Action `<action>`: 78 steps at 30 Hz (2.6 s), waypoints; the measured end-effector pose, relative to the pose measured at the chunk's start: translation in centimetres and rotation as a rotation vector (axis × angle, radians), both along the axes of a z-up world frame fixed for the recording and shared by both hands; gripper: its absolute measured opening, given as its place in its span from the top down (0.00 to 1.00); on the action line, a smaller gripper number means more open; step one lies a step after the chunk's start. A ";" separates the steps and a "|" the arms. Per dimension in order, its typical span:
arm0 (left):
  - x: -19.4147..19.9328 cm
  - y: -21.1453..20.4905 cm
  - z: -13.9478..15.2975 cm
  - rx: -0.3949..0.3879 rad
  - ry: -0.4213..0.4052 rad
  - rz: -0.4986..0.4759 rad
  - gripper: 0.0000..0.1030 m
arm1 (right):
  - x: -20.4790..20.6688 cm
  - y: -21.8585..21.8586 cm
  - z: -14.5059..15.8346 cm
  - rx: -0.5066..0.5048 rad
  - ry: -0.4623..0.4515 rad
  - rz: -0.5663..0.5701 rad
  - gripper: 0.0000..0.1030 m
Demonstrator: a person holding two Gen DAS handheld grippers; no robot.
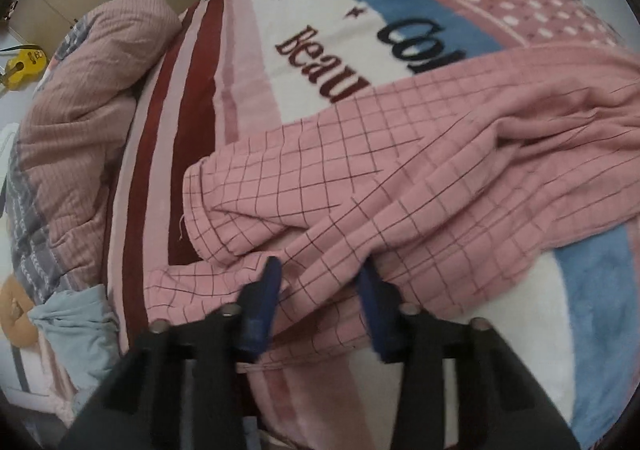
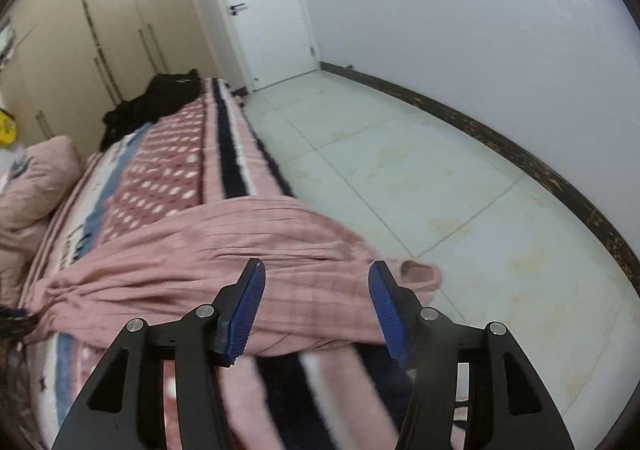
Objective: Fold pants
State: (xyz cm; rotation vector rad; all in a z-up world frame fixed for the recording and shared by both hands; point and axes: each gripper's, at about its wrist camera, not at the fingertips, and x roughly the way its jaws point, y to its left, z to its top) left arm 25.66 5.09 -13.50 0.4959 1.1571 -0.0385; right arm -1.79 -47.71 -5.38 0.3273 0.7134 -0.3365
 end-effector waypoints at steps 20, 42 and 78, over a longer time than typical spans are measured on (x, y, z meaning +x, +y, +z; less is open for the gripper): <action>11.1 -0.5 3.2 -0.014 -0.139 0.226 0.96 | 11.6 8.7 1.5 0.030 0.018 0.333 0.52; 0.3 -7.4 5.3 -0.362 -0.197 -0.009 0.37 | 18.3 17.4 -5.0 -0.219 0.237 0.715 0.30; 0.9 -5.7 1.6 -0.397 -0.191 0.064 0.37 | 24.9 17.7 -4.4 -0.449 0.253 0.578 0.99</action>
